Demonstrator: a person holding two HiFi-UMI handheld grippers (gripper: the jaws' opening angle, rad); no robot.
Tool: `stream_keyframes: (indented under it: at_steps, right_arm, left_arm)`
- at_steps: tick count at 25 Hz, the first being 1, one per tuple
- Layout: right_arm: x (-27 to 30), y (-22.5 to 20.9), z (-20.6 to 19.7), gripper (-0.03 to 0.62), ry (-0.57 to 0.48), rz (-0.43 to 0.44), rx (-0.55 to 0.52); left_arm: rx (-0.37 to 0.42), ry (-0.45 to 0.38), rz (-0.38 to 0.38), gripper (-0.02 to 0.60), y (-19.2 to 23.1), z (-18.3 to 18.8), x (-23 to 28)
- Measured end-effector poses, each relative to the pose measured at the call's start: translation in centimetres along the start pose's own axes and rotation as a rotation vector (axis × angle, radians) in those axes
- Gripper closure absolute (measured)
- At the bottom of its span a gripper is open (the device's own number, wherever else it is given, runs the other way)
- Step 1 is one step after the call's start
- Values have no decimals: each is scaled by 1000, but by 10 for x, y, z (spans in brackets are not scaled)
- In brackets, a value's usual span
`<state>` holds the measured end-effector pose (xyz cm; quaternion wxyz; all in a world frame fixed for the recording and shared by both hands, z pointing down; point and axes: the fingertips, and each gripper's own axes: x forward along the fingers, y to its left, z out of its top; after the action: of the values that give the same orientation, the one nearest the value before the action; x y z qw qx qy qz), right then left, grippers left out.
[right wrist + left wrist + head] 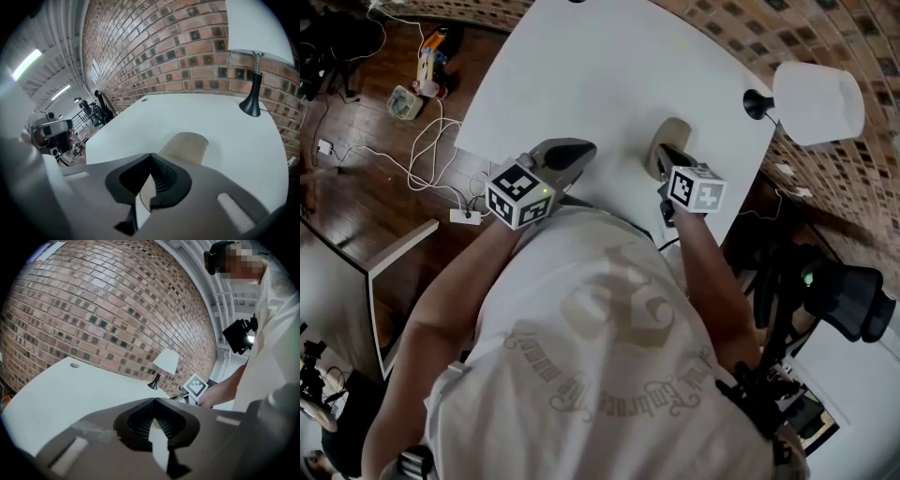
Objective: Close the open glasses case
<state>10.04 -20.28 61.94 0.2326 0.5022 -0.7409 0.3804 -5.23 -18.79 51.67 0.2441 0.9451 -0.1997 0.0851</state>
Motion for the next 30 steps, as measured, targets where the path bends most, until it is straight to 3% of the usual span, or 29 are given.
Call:
stream_keyframes:
  at_steps: [9,20,30]
  right_arm:
    - [-18,2,9,585,-159,80,83]
    - [-60,4,26,585,-331,97,180]
    - [-112,33,43,585,-495,134,79]
  left_arm:
    - [27,17,-25,577,-10,2,12]
    - [67,26,-108,577,-28,21,35]
    - [122,57,-201,577,-50,26,53]
